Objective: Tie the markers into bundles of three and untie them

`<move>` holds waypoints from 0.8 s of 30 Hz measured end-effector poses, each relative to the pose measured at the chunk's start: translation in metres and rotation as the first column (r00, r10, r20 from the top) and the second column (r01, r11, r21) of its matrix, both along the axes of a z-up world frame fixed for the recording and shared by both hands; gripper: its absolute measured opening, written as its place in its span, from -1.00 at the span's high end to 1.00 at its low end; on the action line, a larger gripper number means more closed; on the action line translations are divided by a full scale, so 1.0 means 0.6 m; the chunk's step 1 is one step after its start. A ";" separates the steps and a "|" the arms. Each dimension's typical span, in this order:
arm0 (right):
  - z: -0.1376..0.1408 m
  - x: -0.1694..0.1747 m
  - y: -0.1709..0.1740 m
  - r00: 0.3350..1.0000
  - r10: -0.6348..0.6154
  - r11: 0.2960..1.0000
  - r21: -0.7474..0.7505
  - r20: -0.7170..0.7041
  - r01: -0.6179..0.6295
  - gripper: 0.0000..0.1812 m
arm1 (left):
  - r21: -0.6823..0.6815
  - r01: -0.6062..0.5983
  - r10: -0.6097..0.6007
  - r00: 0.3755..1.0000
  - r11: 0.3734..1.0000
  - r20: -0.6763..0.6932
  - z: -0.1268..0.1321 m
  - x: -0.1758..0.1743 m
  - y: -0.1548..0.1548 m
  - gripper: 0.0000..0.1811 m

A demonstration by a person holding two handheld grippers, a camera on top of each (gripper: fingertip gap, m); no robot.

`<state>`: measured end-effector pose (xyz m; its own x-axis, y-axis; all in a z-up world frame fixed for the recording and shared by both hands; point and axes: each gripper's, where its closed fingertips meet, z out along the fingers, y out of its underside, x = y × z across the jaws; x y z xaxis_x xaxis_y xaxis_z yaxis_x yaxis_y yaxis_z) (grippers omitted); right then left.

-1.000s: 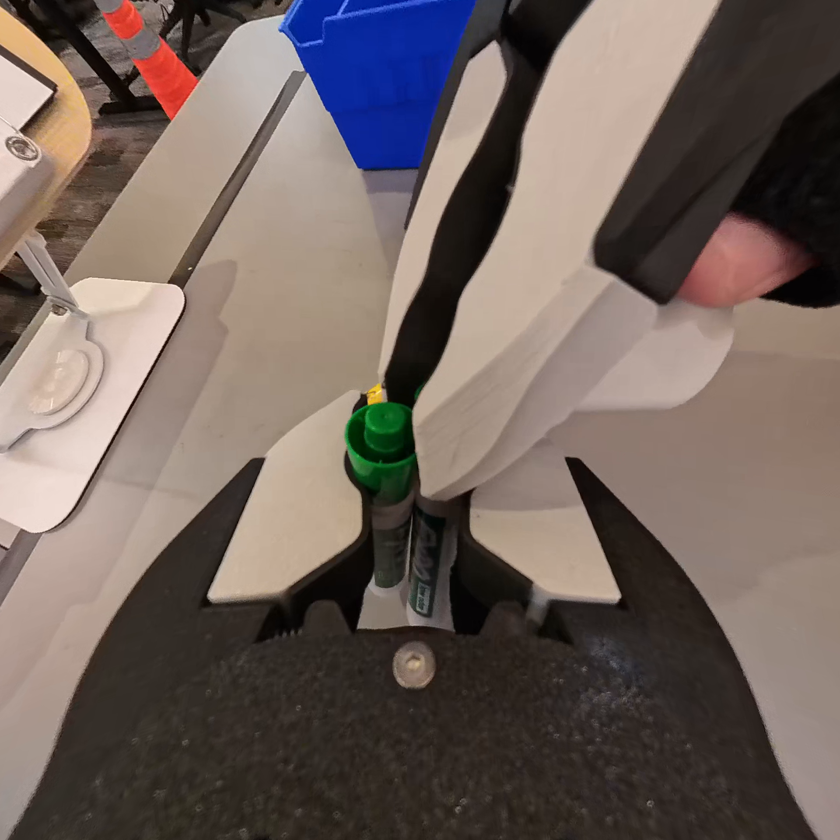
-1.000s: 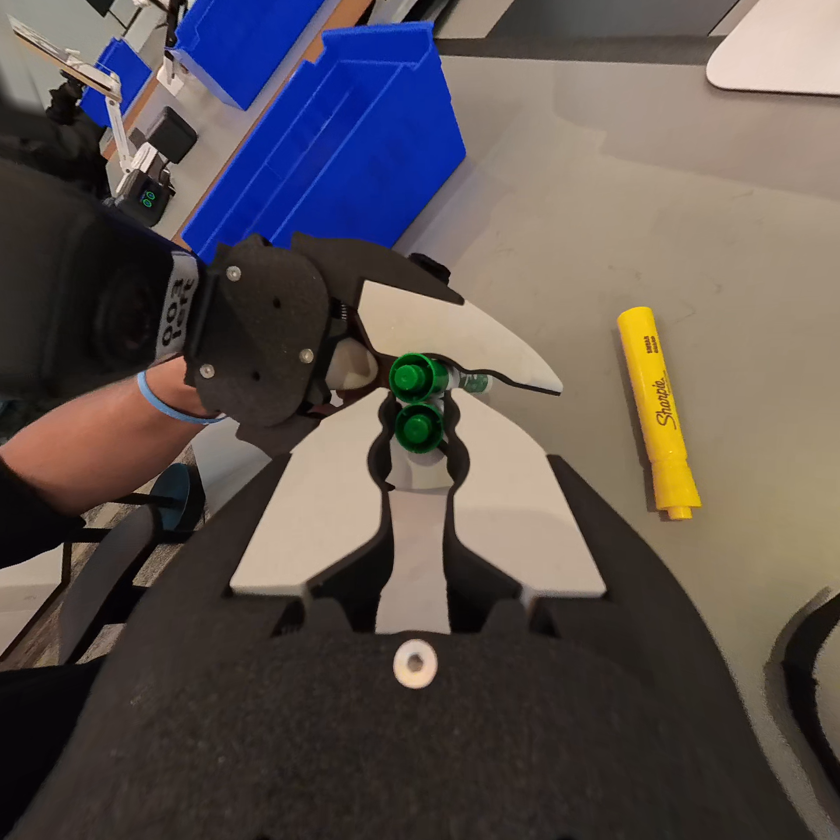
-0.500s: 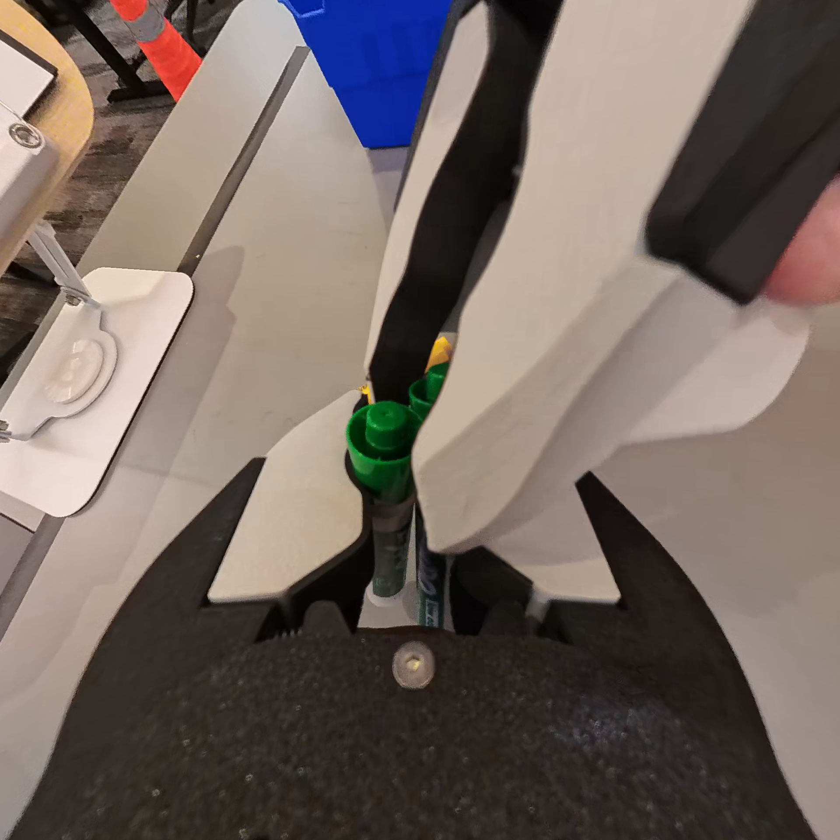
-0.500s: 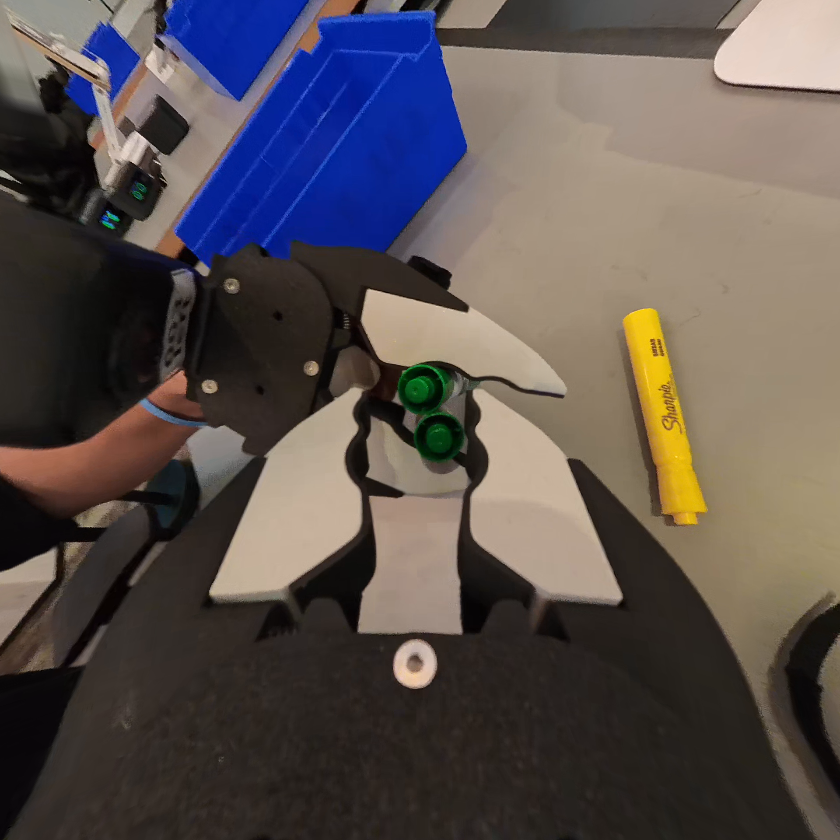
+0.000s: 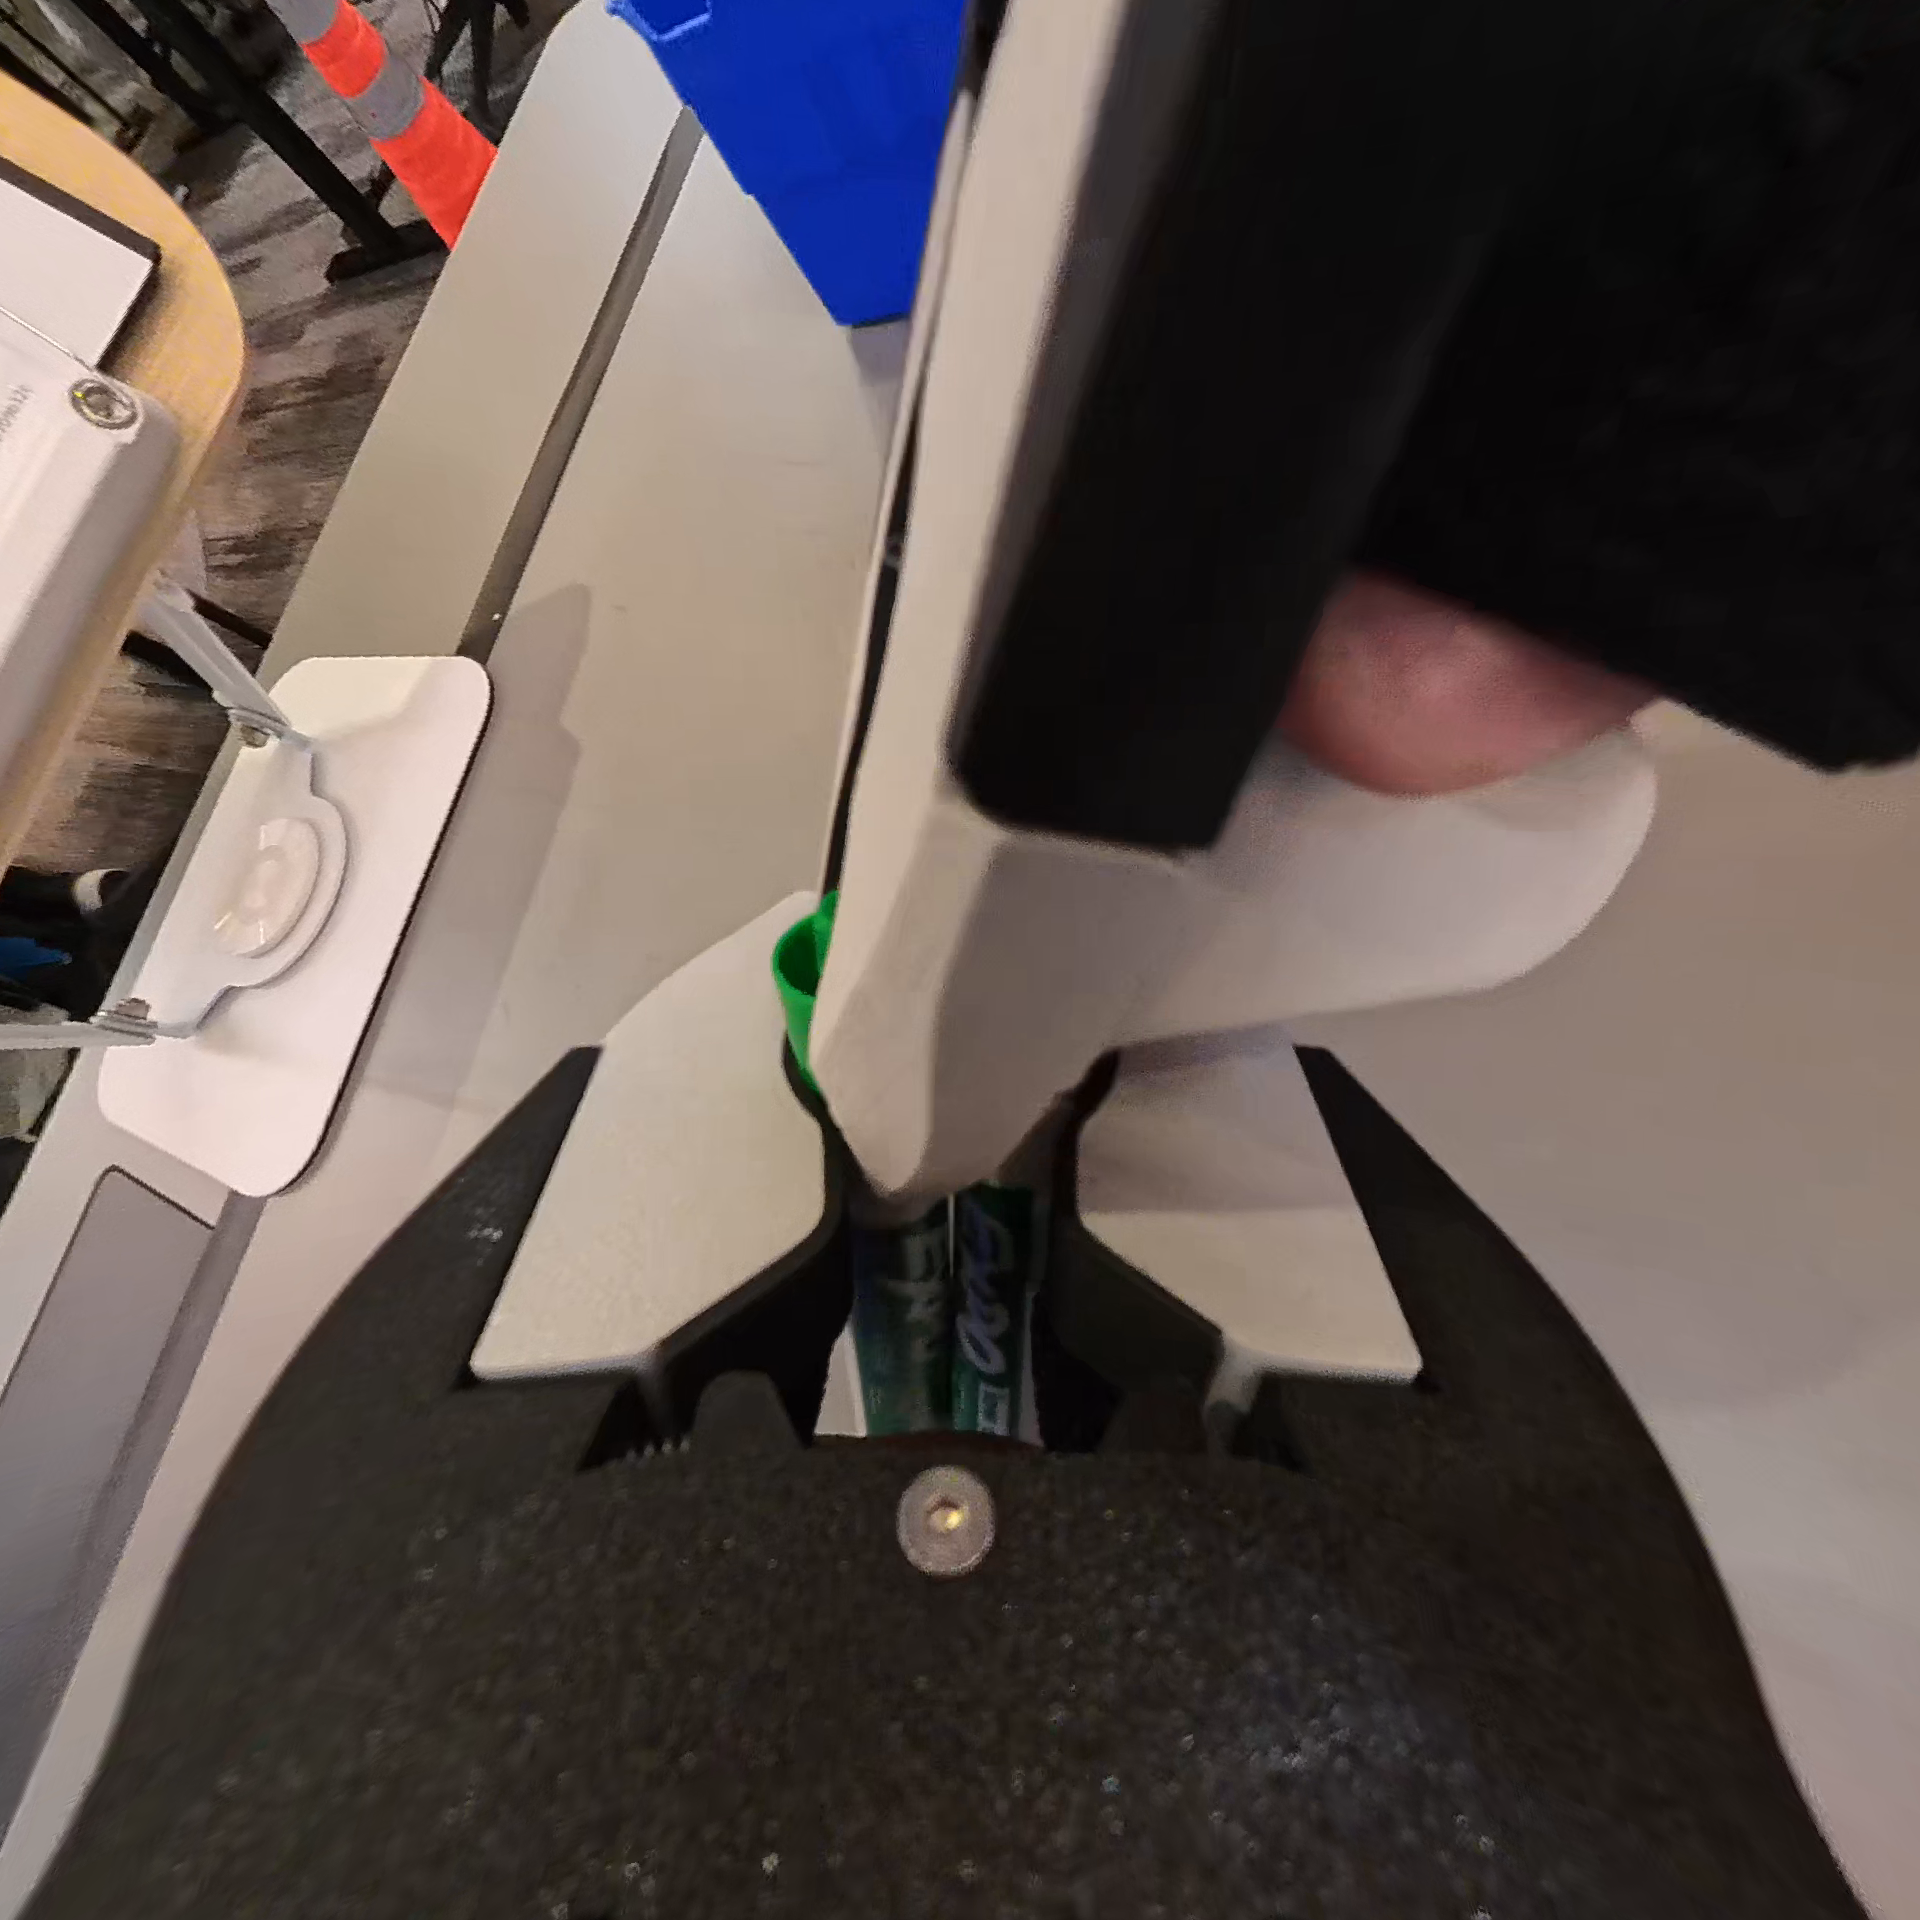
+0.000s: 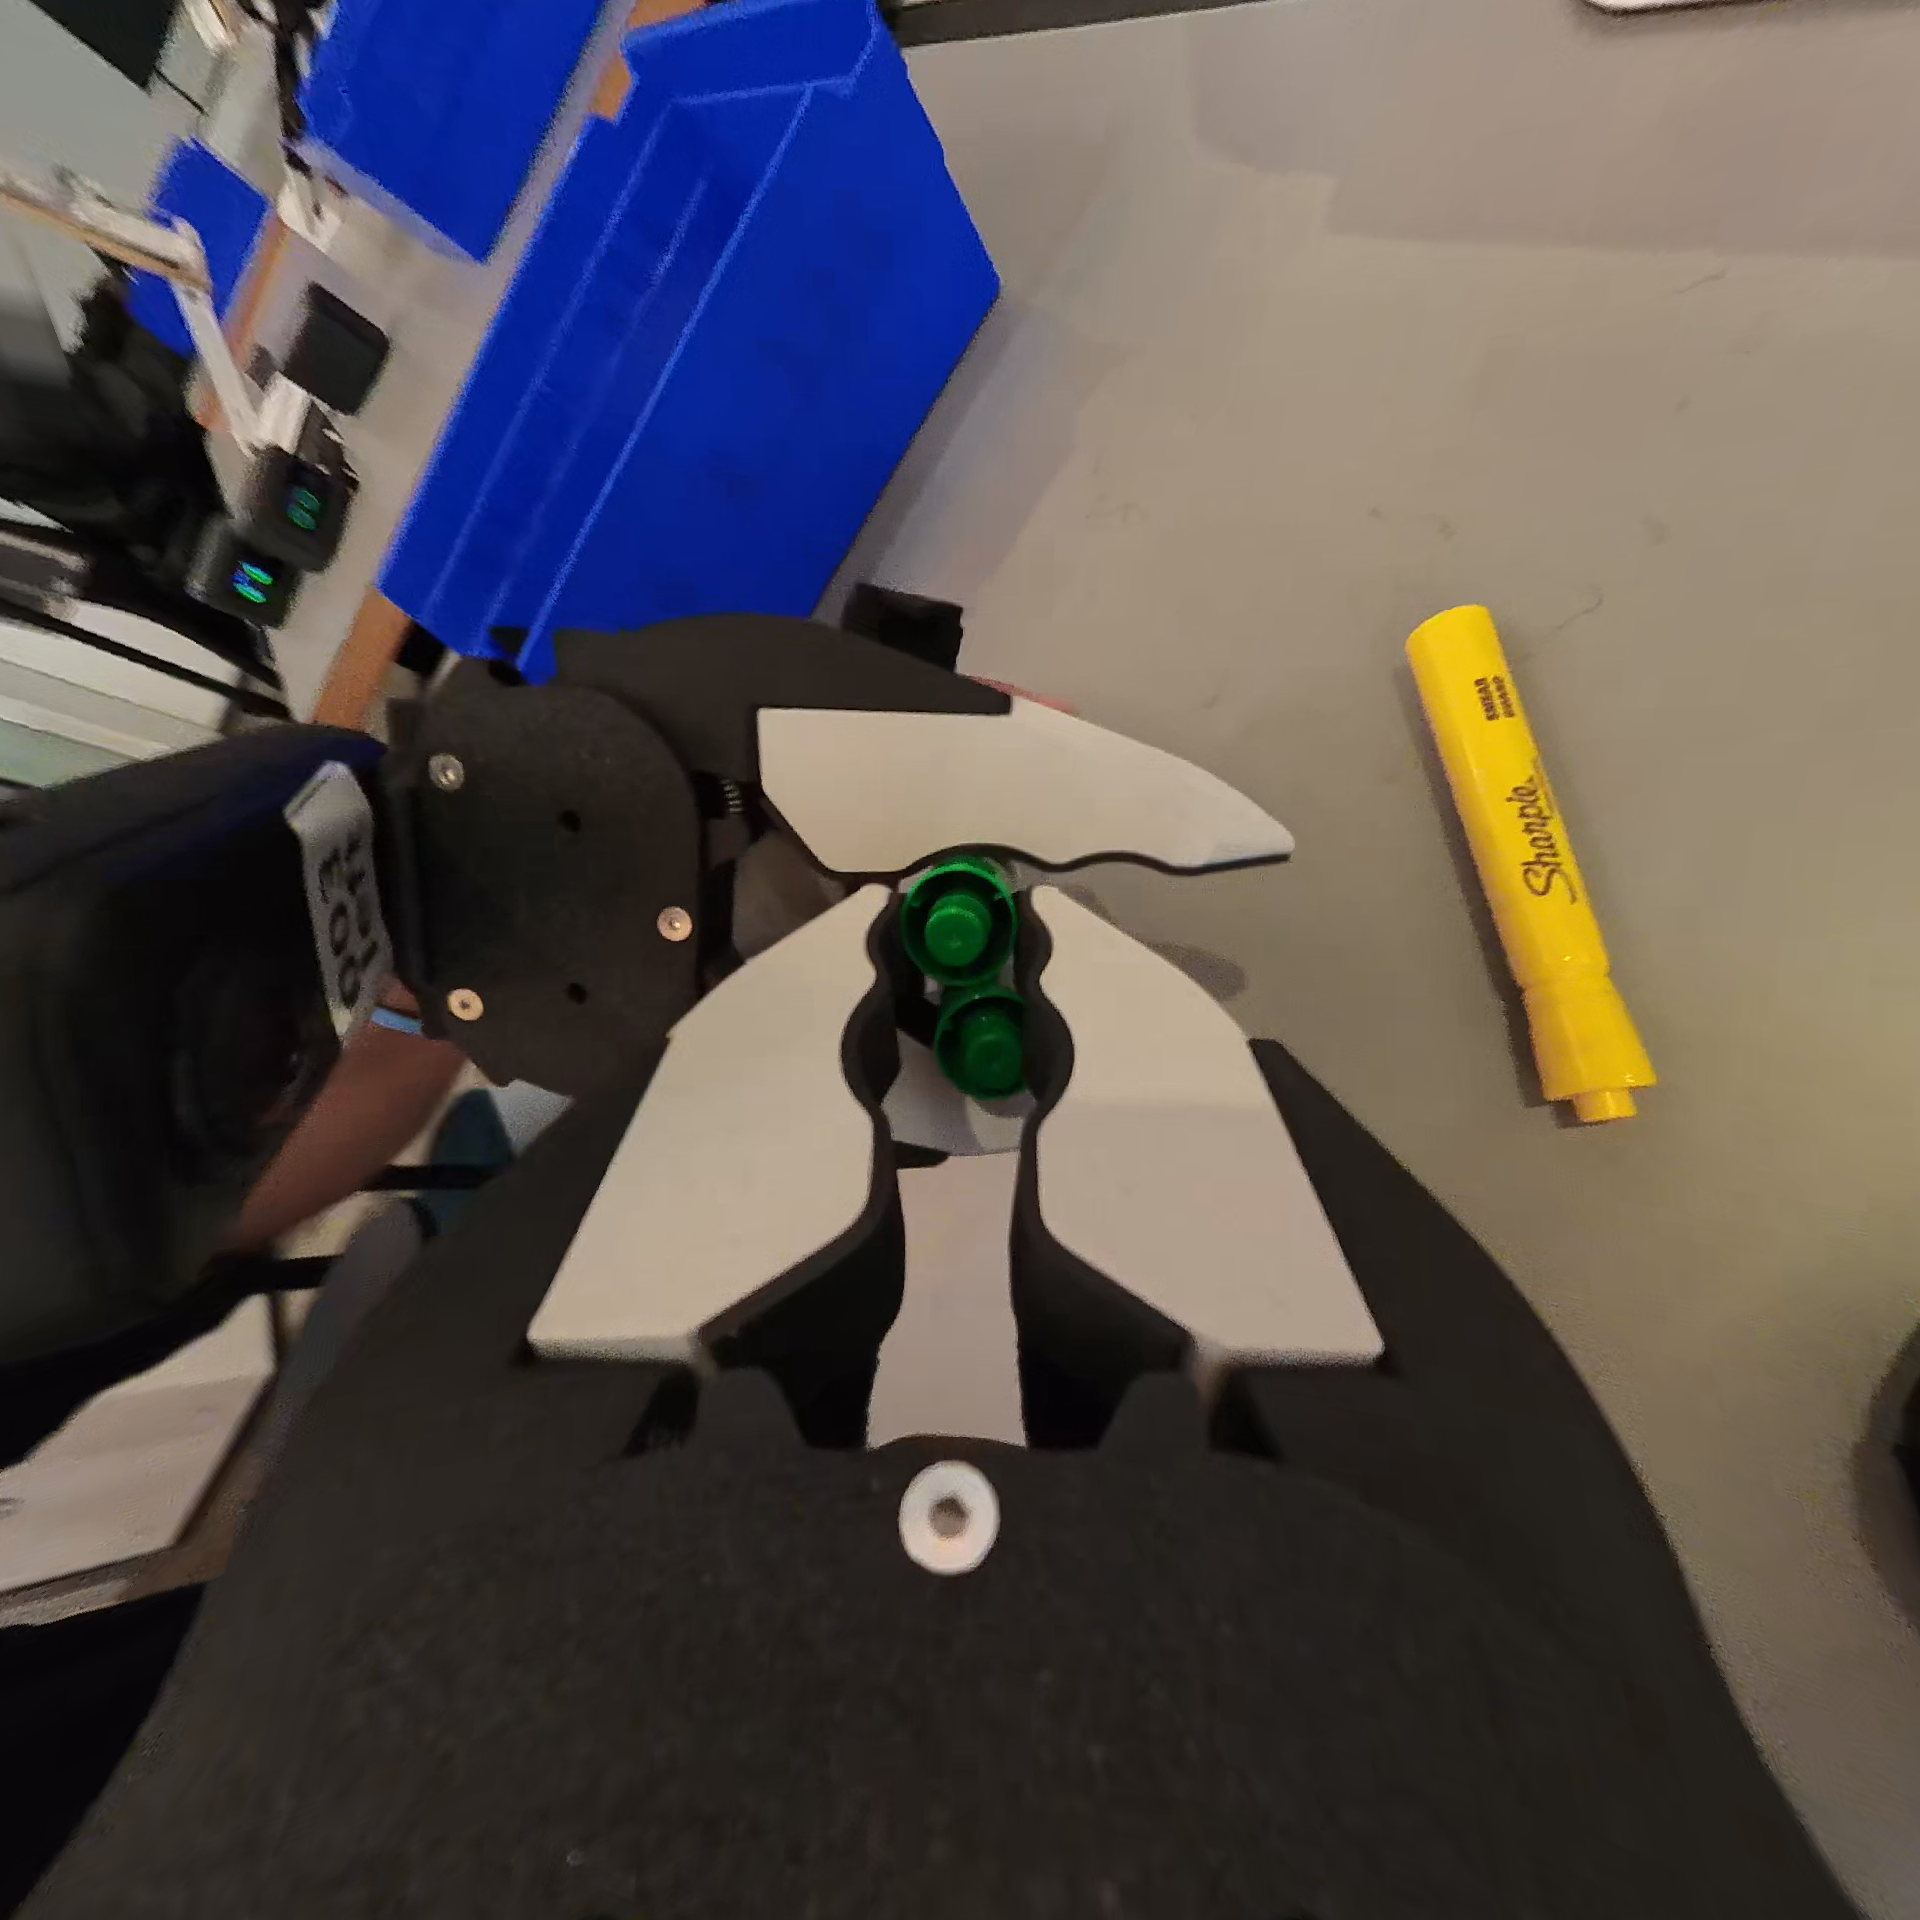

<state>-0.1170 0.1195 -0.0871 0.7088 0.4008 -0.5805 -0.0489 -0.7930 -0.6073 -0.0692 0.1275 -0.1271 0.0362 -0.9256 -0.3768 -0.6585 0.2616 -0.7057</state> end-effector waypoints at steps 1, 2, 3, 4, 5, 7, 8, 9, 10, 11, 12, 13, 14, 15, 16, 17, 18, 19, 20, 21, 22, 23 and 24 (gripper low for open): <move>0.000 0.001 0.001 1.000 -0.006 1.000 -0.014 -0.030 0.005 0.79 | 0.001 -0.001 0.001 1.000 1.000 -0.003 0.000 0.001 0.000 0.53; -0.001 0.002 0.001 0.999 -0.009 1.000 -0.026 -0.046 0.008 0.80 | -0.006 -0.001 0.001 1.000 1.000 -0.006 -0.002 0.001 0.000 0.53; -0.002 0.003 0.001 0.998 -0.013 0.999 -0.032 -0.054 0.012 0.80 | -0.013 0.000 0.000 1.000 1.000 -0.010 -0.003 0.001 0.000 0.53; -0.004 0.003 0.001 0.998 -0.016 0.999 -0.034 -0.057 0.015 0.80 | -0.016 0.000 -0.001 1.000 1.000 -0.014 -0.005 0.002 -0.001 0.55; -0.006 0.004 0.001 0.998 -0.016 0.999 -0.038 -0.057 0.014 0.79 | -0.019 0.003 -0.003 1.000 1.000 -0.023 -0.007 0.001 -0.001 0.55; -0.011 0.004 0.000 0.998 -0.011 0.999 -0.051 -0.058 0.008 0.79 | -0.028 0.008 -0.010 0.999 1.000 -0.044 -0.013 0.000 -0.002 0.56; -0.013 0.005 -0.001 0.998 -0.002 0.998 -0.056 -0.057 -0.001 0.79 | -0.036 0.011 -0.013 0.998 0.999 -0.054 -0.016 -0.001 -0.004 0.56; -0.014 0.005 -0.001 0.998 0.004 0.999 -0.053 -0.058 -0.007 0.79 | -0.046 0.012 -0.015 0.998 0.999 -0.066 -0.018 -0.002 -0.004 0.56; -0.016 0.005 -0.001 0.998 0.011 0.999 -0.051 -0.061 -0.014 0.79 | -0.054 0.015 -0.020 0.997 0.998 -0.080 -0.020 -0.003 -0.005 0.57; -0.018 0.005 -0.002 0.998 0.016 0.998 -0.057 -0.065 -0.020 0.78 | -0.063 0.020 -0.026 0.995 0.998 -0.094 -0.023 -0.004 -0.006 0.57; -0.018 0.005 -0.002 0.997 0.019 0.998 -0.059 -0.073 -0.024 0.78 | -0.066 0.024 -0.031 0.994 0.997 -0.105 -0.024 -0.004 -0.006 0.57; -0.017 0.005 -0.002 0.997 0.023 0.998 -0.058 -0.080 -0.028 0.78 | -0.065 0.029 -0.036 0.993 0.997 -0.111 -0.025 -0.005 -0.006 0.57; -0.017 0.005 -0.003 0.996 0.030 0.998 -0.061 -0.083 -0.035 0.77 | -0.065 0.034 -0.042 0.992 0.997 -0.119 -0.025 -0.005 -0.007 0.57; -0.016 0.005 -0.004 0.995 0.035 0.998 -0.058 -0.089 -0.040 0.75 | -0.060 0.037 -0.045 0.991 0.997 -0.126 -0.025 -0.006 -0.006 0.57; -0.013 0.007 -0.003 0.995 0.032 0.998 -0.052 -0.095 -0.037 0.73 | -0.052 0.035 -0.042 0.991 0.998 -0.130 -0.023 -0.007 -0.003 0.57; -0.012 0.011 -0.003 0.995 0.028 0.998 -0.051 -0.094 -0.033 0.71 | -0.050 0.026 -0.033 0.991 0.998 -0.133 -0.022 -0.008 0.002 0.57; -0.009 0.015 -0.004 0.995 0.029 0.998 -0.048 -0.093 -0.033 0.72 | -0.052 0.014 -0.021 0.991 0.999 -0.134 -0.021 -0.011 0.007 0.57; -0.007 0.019 -0.005 0.995 0.028 0.999 -0.042 -0.097 -0.032 0.73 | -0.064 0.003 -0.011 0.992 0.998 -0.129 -0.020 -0.014 0.012 0.57; -0.004 0.023 -0.006 0.994 0.029 0.999 -0.039 -0.106 -0.033 0.73 | -0.084 -0.008 -0.002 0.993 0.996 -0.121 -0.020 -0.017 0.017 0.57; -0.003 0.026 -0.007 0.994 0.029 0.999 -0.042 -0.110 -0.034 0.73 | -0.107 -0.014 0.002 0.993 0.994 -0.114 -0.020 -0.020 0.019 0.57; -0.001 0.030 -0.008 0.993 0.031 0.999 -0.039 -0.112 -0.035 0.73 | -0.124 -0.018 0.004 0.994 0.992 -0.109 -0.021 -0.023 0.021 0.57; 0.002 0.033 -0.010 0.993 0.033 0.999 -0.032 -0.114 -0.037 0.73 | -0.133 -0.021 0.006 0.994 0.991 -0.108 -0.022 -0.026 0.023 0.57; 0.006 0.038 -0.011 0.993 0.037 0.999 -0.020 -0.115 -0.039 0.73 | -0.140 -0.022 0.006 0.993 0.990 -0.114 -0.024 -0.030 0.024 0.57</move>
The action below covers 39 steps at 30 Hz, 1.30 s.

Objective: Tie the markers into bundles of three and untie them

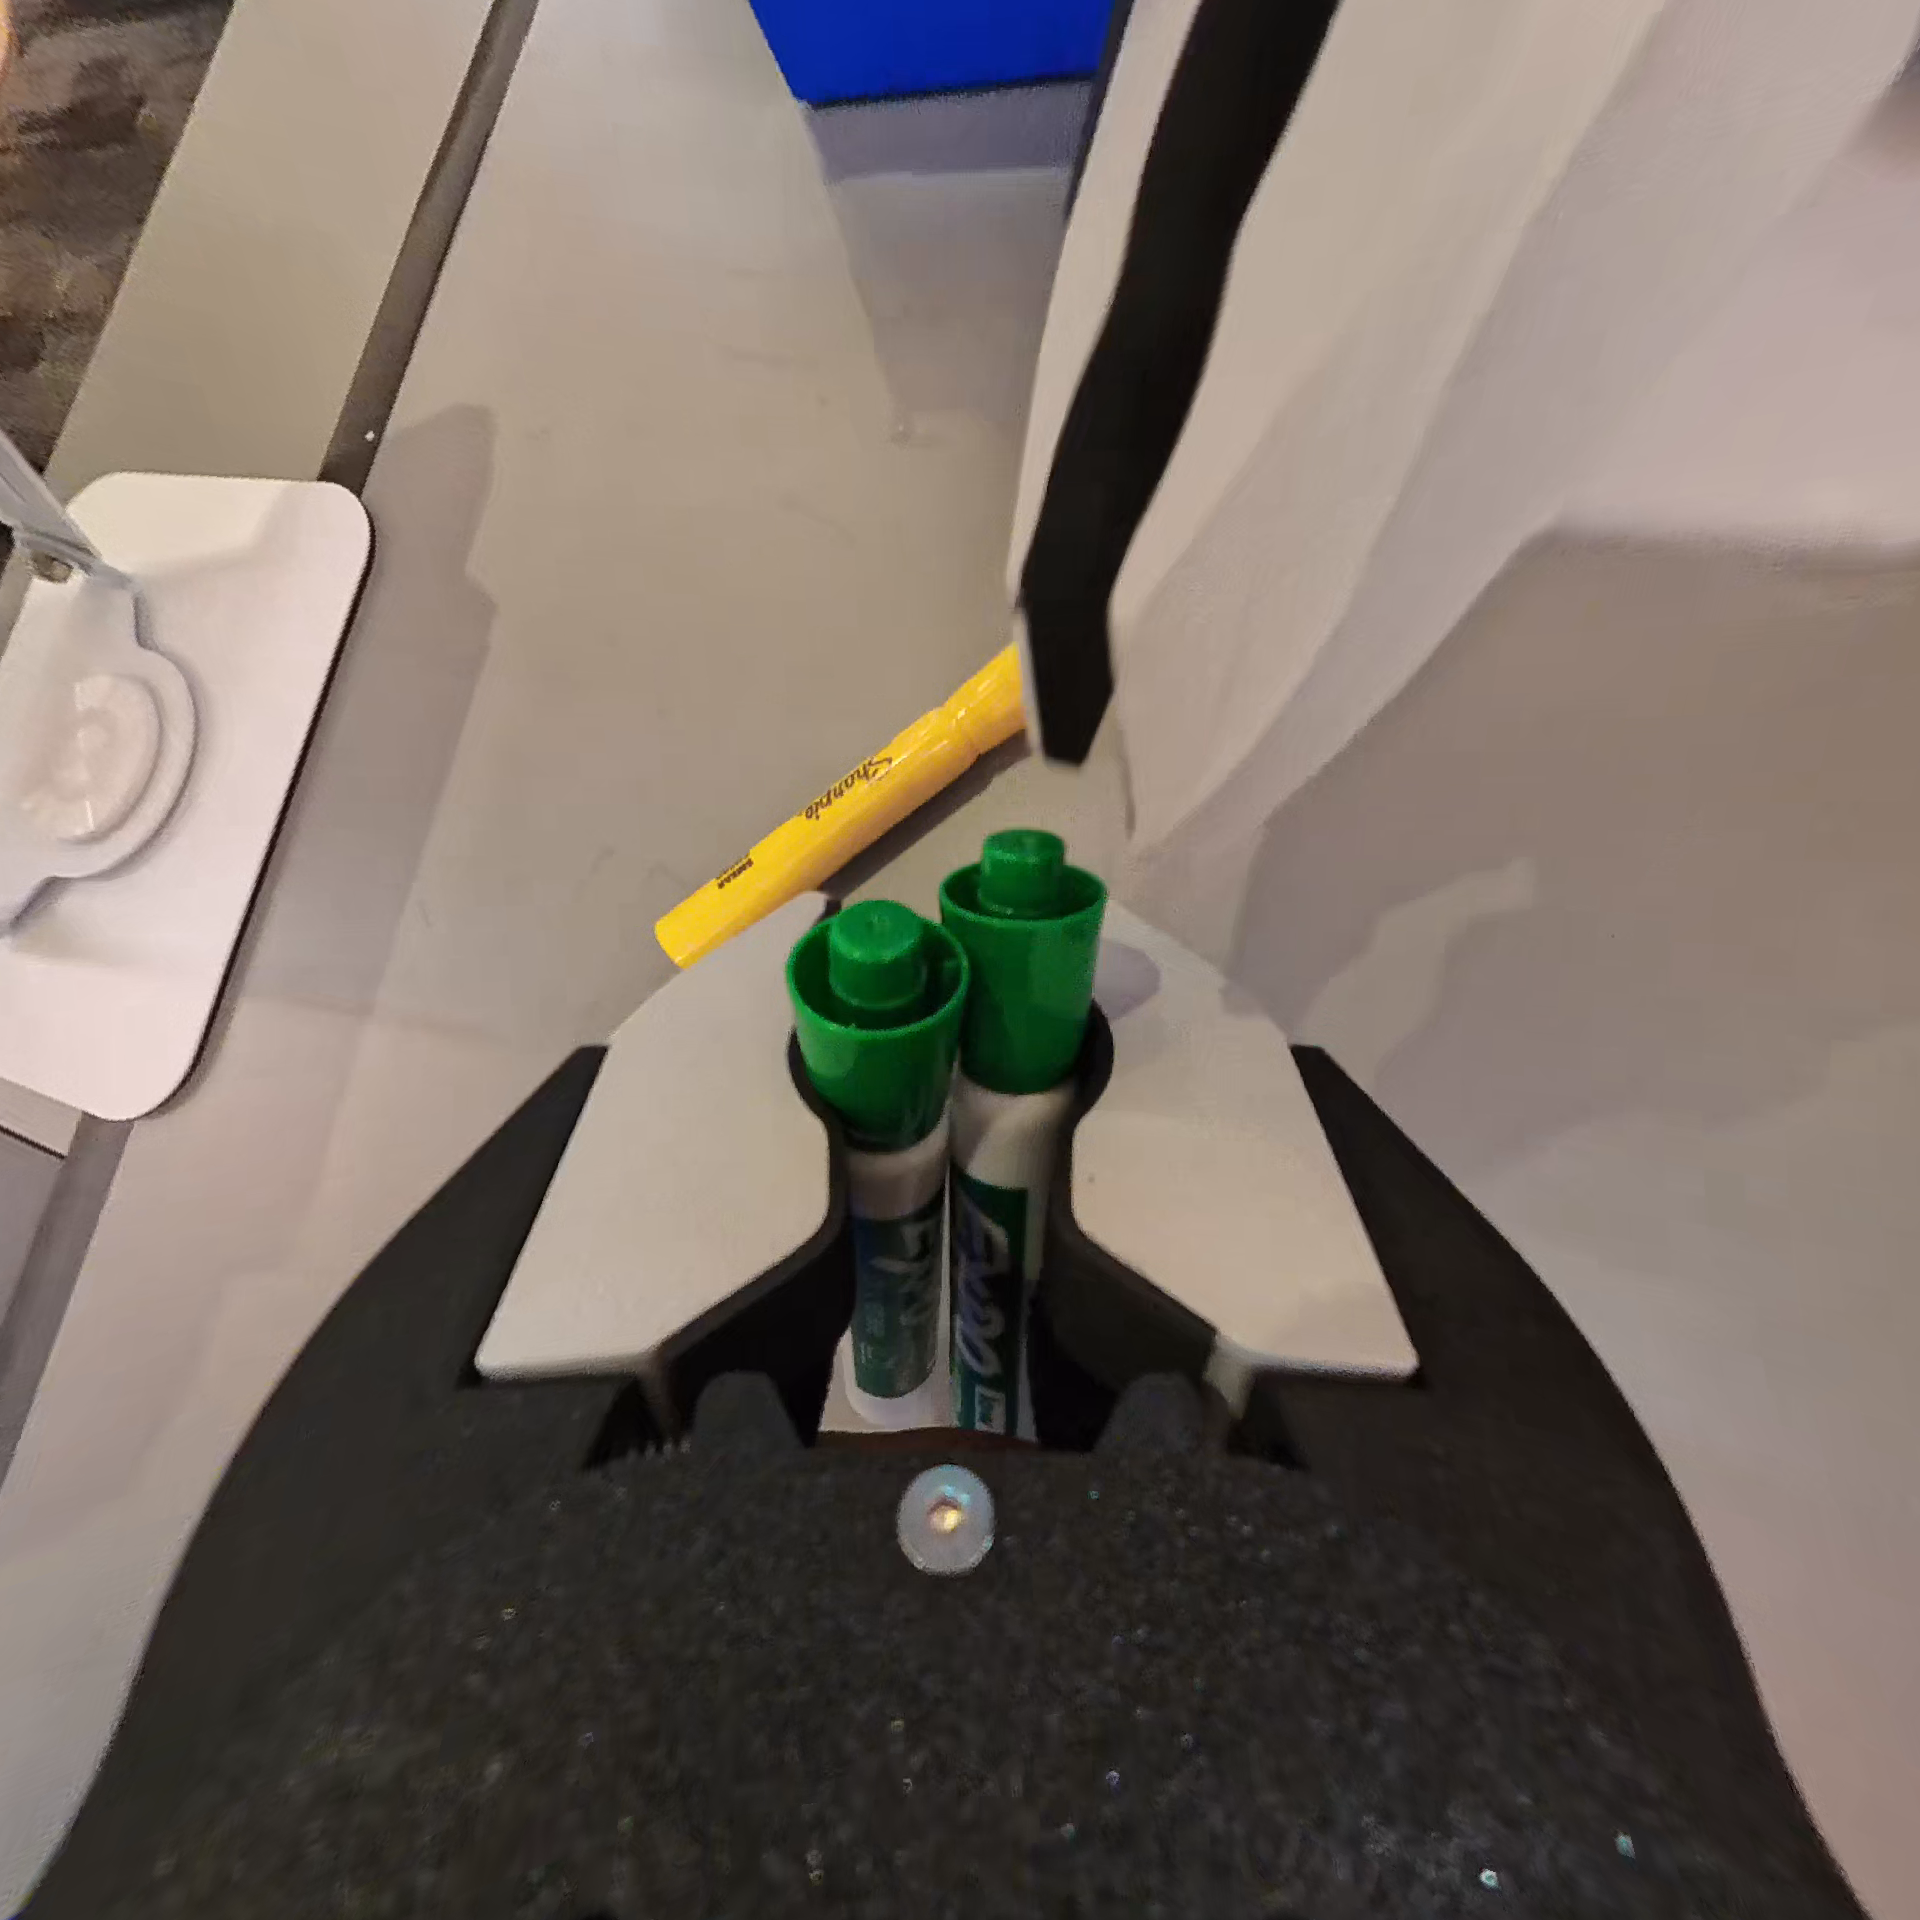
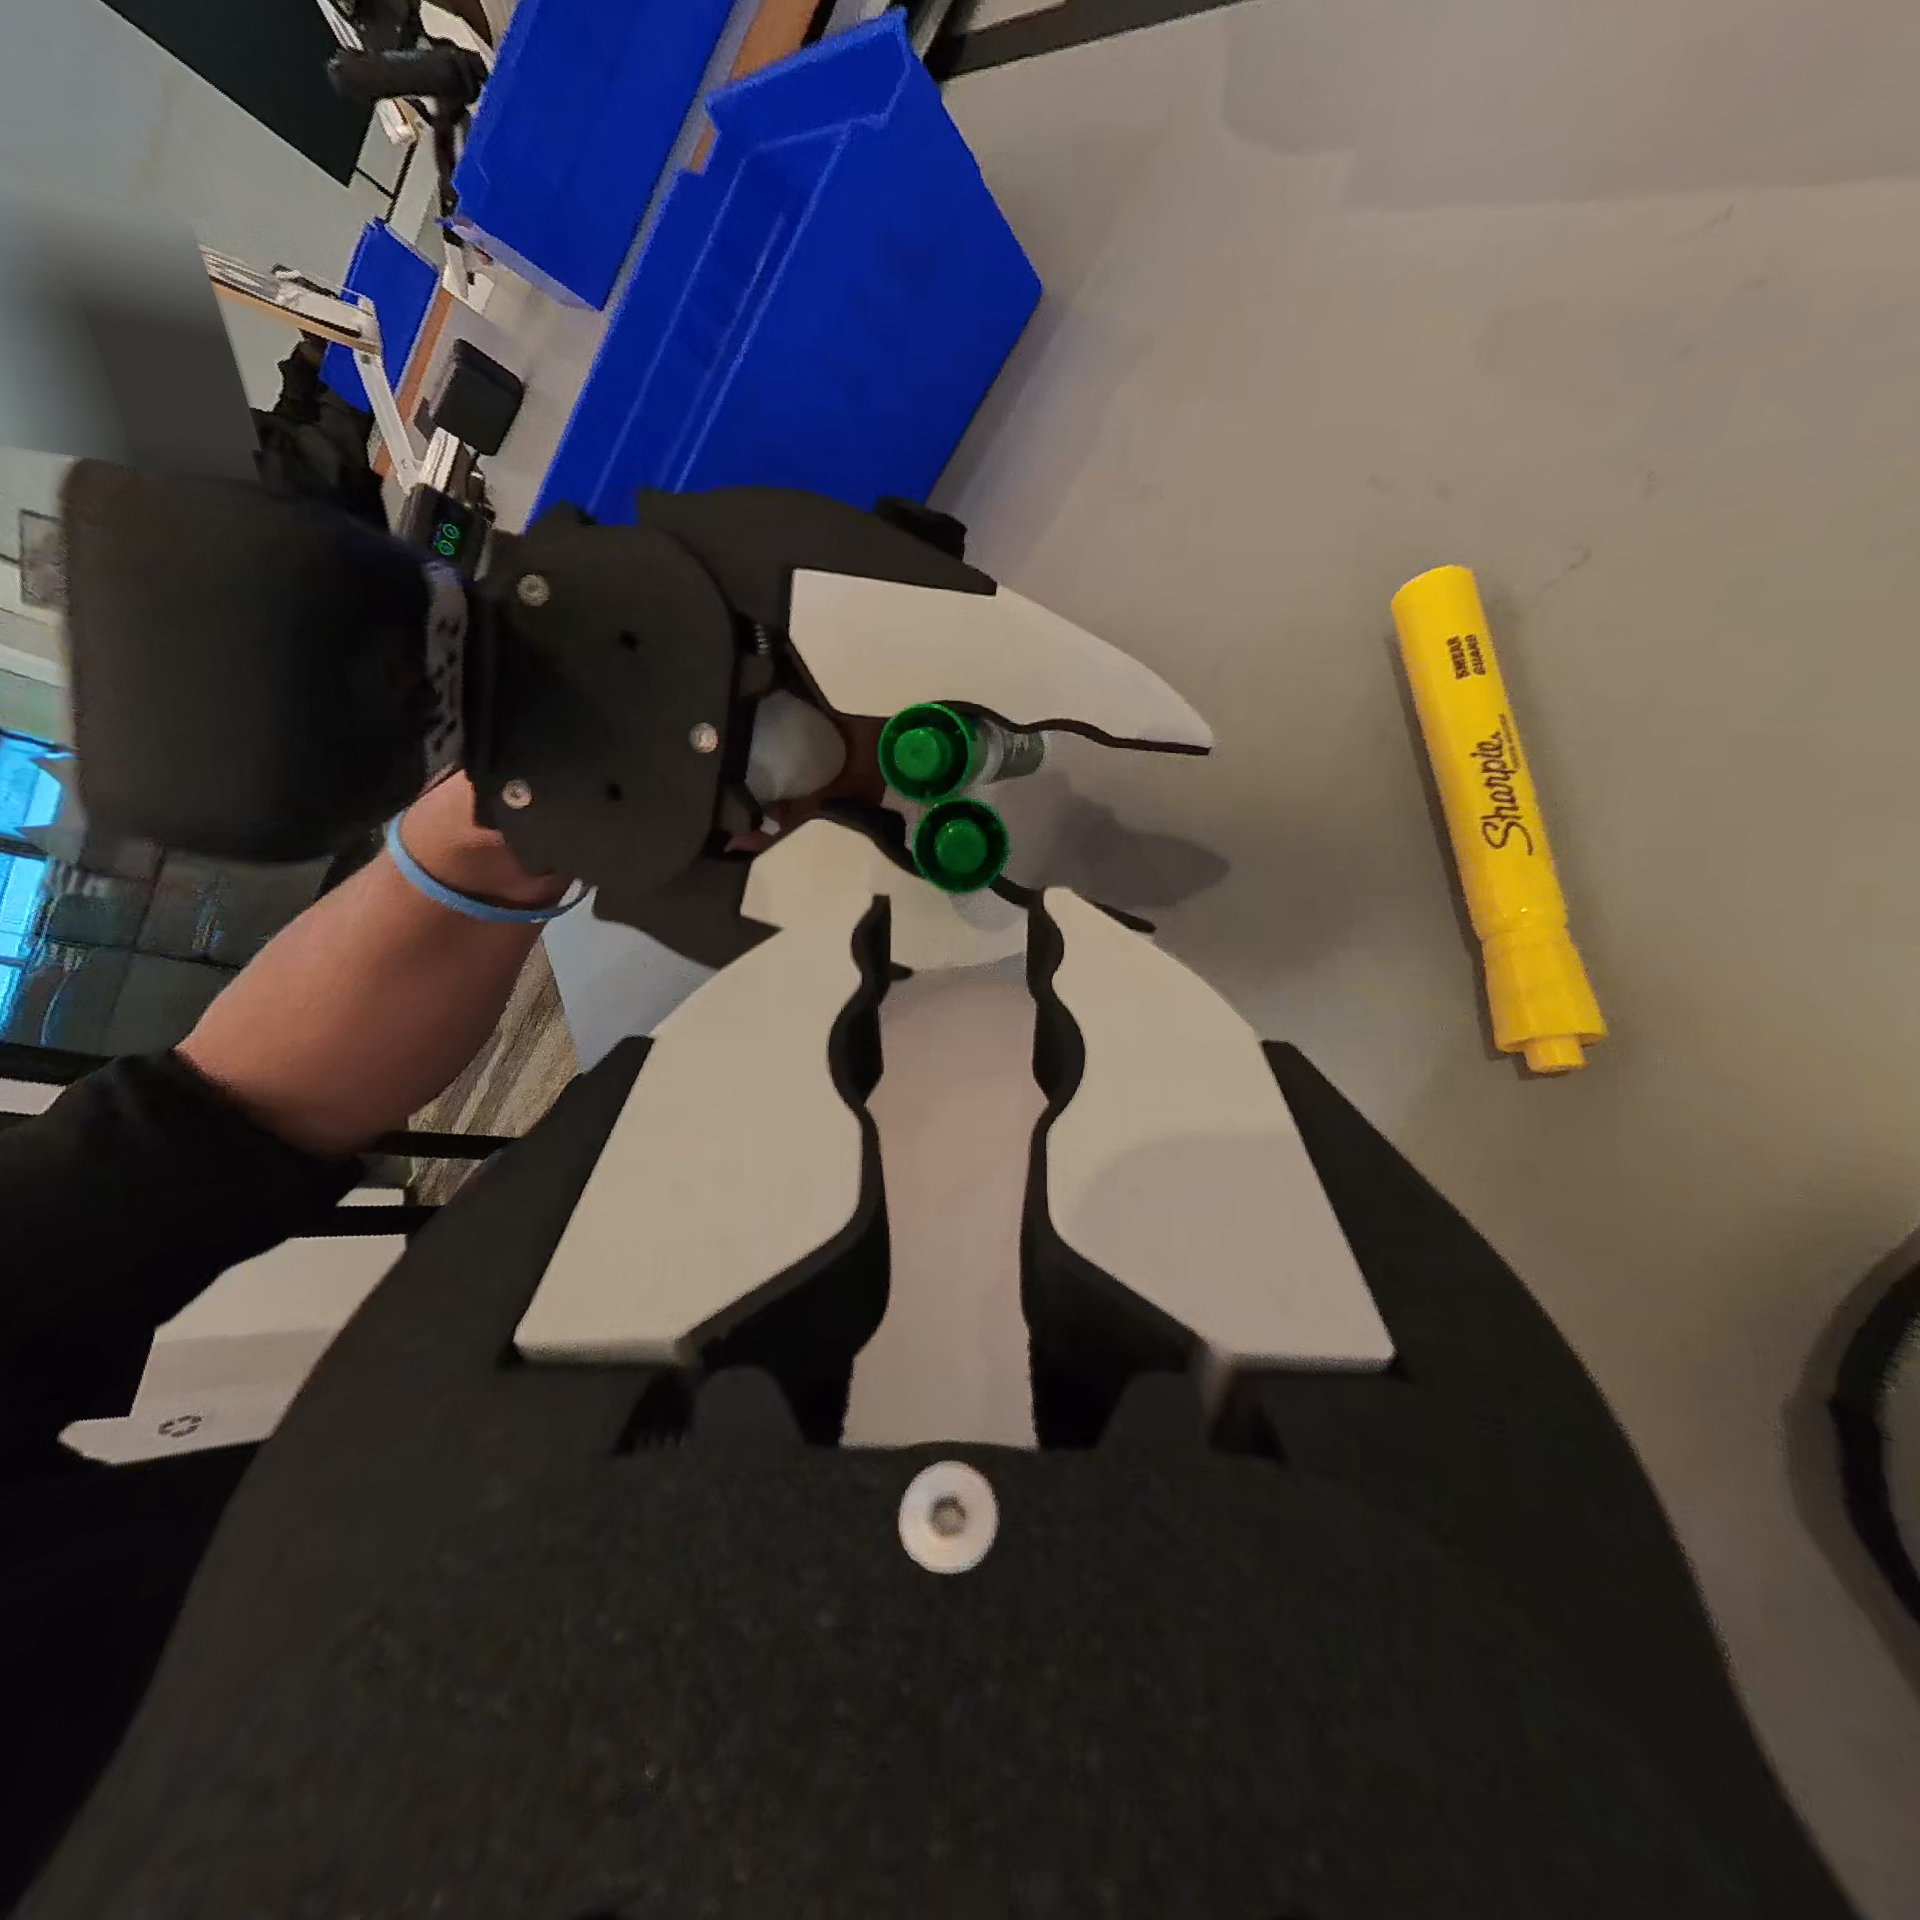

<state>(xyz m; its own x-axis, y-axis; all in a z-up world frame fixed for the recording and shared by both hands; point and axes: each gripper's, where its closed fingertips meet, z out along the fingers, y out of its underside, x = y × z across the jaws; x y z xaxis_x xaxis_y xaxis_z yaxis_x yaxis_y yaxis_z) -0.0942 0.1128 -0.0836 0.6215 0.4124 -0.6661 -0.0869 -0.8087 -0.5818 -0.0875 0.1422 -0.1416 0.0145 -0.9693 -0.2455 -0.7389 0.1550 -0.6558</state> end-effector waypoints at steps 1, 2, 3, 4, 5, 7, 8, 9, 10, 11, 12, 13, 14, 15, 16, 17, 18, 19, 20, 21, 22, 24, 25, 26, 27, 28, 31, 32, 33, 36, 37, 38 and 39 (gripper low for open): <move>0.006 0.005 0.000 1.000 0.004 1.000 0.025 -0.002 -0.004 0.73 | -0.009 -0.001 0.001 1.000 1.000 -0.012 -0.003 -0.006 0.001 0.57; 0.010 0.013 0.001 1.000 0.005 0.999 0.052 0.012 -0.005 0.73 | -0.018 0.001 -0.001 1.000 1.000 -0.026 -0.005 -0.012 0.002 0.57; 0.010 0.022 0.004 0.999 0.002 0.996 0.084 0.045 -0.005 0.70 | -0.029 0.005 -0.006 0.999 1.000 -0.043 -0.006 -0.020 0.002 0.57; 0.008 0.032 0.009 0.995 0.003 0.991 0.134 0.103 -0.017 0.69 | -0.038 0.011 -0.013 0.998 0.999 -0.066 -0.007 -0.028 0.001 0.57; -0.004 0.045 0.015 0.980 0.005 0.982 0.185 0.200 -0.043 0.70 | -0.048 0.019 -0.023 0.995 0.999 -0.095 -0.008 -0.038 0.000 0.57; -0.040 0.072 0.033 0.914 -0.008 0.963 0.249 0.407 -0.102 0.64 | -0.069 0.037 -0.047 0.986 0.997 -0.158 -0.007 -0.059 -0.002 0.57; -0.056 0.080 0.039 0.877 -0.006 0.957 0.257 0.481 -0.135 0.64 | -0.083 0.045 -0.060 0.982 0.996 -0.181 -0.004 -0.068 -0.004 0.57; -0.068 0.088 0.047 0.836 -0.010 0.950 0.266 0.549 -0.164 0.63 | -0.106 0.054 -0.074 0.977 0.993 -0.199 0.000 -0.076 -0.008 0.57; -0.076 0.090 0.054 0.795 -0.003 0.938 0.278 0.607 -0.208 0.62 | -0.130 0.061 -0.088 0.972 0.990 -0.216 0.003 -0.084 -0.011 0.57; -0.084 0.093 0.064 0.752 0.004 0.929 0.276 0.660 -0.247 0.60 | -0.150 0.064 -0.098 0.968 0.987 -0.229 0.006 -0.092 -0.012 0.57; -0.092 0.096 0.073 0.709 0.024 0.928 0.249 0.705 -0.279 0.58 | -0.174 0.065 -0.107 0.964 0.983 -0.244 0.008 -0.100 -0.013 0.57; -0.102 0.097 0.081 0.674 0.055 0.929 0.208 0.737 -0.304 0.54 | -0.197 0.062 -0.113 0.959 0.978 -0.258 0.009 -0.108 -0.013 0.57; -0.114 0.102 0.088 0.638 0.090 0.936 0.154 0.764 -0.316 0.51 | -0.210 0.055 -0.112 0.957 0.976 -0.269 0.011 -0.114 -0.011 0.57; -0.125 0.103 0.089 0.614 0.145 0.940 0.086 0.776 -0.331 0.51 | -0.221 0.049 -0.111 0.954 0.974 -0.278 0.013 -0.121 -0.008 0.57; -0.135 0.103 0.087 0.606 0.197 0.940 0.027 0.771 -0.340 0.51 | -0.229 0.046 -0.111 0.953 0.972 -0.282 0.015 -0.126 -0.007 0.57; -0.141 0.102 0.082 0.607 0.233 0.940 -0.015 0.760 -0.341 0.51 | -0.236 0.042 -0.110 0.954 0.971 -0.281 0.018 -0.130 -0.005 0.57; -0.146 0.102 0.075 0.610 0.262 0.936 -0.045 0.748 -0.348 0.51 | -0.243 0.039 -0.108 0.955 0.969 -0.278 0.021 -0.132 -0.005 0.57; -0.150 0.102 0.070 0.614 0.268 0.936 -0.048 0.742 -0.350 0.51 | -0.248 0.040 -0.110 0.956 0.968 -0.272 0.024 -0.133 -0.005 0.57; -0.154 0.102 0.066 0.621 0.264 0.936 -0.041 0.738 -0.349 0.51 | -0.253 0.045 -0.114 0.957 0.966 -0.266 0.026 -0.133 -0.006 0.57; -0.158 0.102 0.060 0.627 0.260 0.938 -0.038 0.734 -0.346 0.52 | -0.261 0.052 -0.122 0.958 0.964 -0.261 0.027 -0.133 -0.008 0.57; -0.162 0.105 0.056 0.628 0.251 0.941 -0.032 0.737 -0.338 0.52 | -0.270 0.061 -0.133 0.957 0.961 -0.257 0.027 -0.133 -0.012 0.57; -0.173 0.112 0.049 0.617 0.233 0.945 -0.027 0.752 -0.325 0.57 | -0.288 0.076 -0.155 0.952 0.955 -0.264 0.024 -0.133 -0.017 0.57; -0.179 0.115 0.048 0.616 0.226 0.948 -0.025 0.754 -0.317 0.59 | -0.292 0.081 -0.165 0.946 0.953 -0.278 0.020 -0.134 -0.018 0.57; -0.185 0.116 0.047 0.621 0.221 0.950 -0.022 0.752 -0.311 0.63 | -0.296 0.087 -0.177 0.939 0.951 -0.295 0.016 -0.135 -0.019 0.57; -0.188 0.117 0.047 0.630 0.213 0.952 -0.014 0.746 -0.305 0.67 | -0.297 0.093 -0.187 0.932 0.951 -0.310 0.013 -0.136 -0.019 0.57; -0.187 0.115 0.049 0.648 0.201 0.954 0.004 0.735 -0.301 0.74 | -0.298 0.099 -0.198 0.925 0.949 -0.324 0.010 -0.137 -0.020 0.57; -0.187 0.115 0.049 0.660 0.174 0.953 0.044 0.731 -0.300 0.79 | -0.309 0.114 -0.229 0.902 0.944 -0.366 0.004 -0.140 -0.023 0.57; -0.187 0.116 0.049 0.652 0.165 0.949 0.060 0.740 -0.308 0.79 | -0.310 0.117 -0.236 0.894 0.944 -0.382 0.002 -0.141 -0.022 0.57; -0.186 0.118 0.048 0.637 0.158 0.943 0.077 0.754 -0.324 0.79 | -0.316 0.120 -0.246 0.883 0.941 -0.398 -0.001 -0.142 -0.023 0.57; -0.176 0.121 0.044 0.592 0.129 0.913 0.138 0.796 -0.384 0.79 | -0.337 0.124 -0.277 0.847 0.933 -0.454 -0.011 -0.145 -0.022 0.57; -0.170 0.124 0.042 0.578 0.115 0.905 0.155 0.808 -0.397 0.79 | -0.344 0.127 -0.288 0.834 0.930 -0.470 -0.013 -0.145 -0.022 0.57; -0.163 0.125 0.040 0.569 0.106 0.895 0.170 0.816 -0.412 0.80 | -0.350 0.128 -0.296 0.824 0.928 -0.483 -0.014 -0.144 -0.021 0.57; -0.154 0.124 0.036 0.568 0.099 0.884 0.189 0.817 -0.427 0.80 | -0.354 0.130 -0.303 0.814 0.926 -0.495 -0.015 -0.142 -0.019 0.57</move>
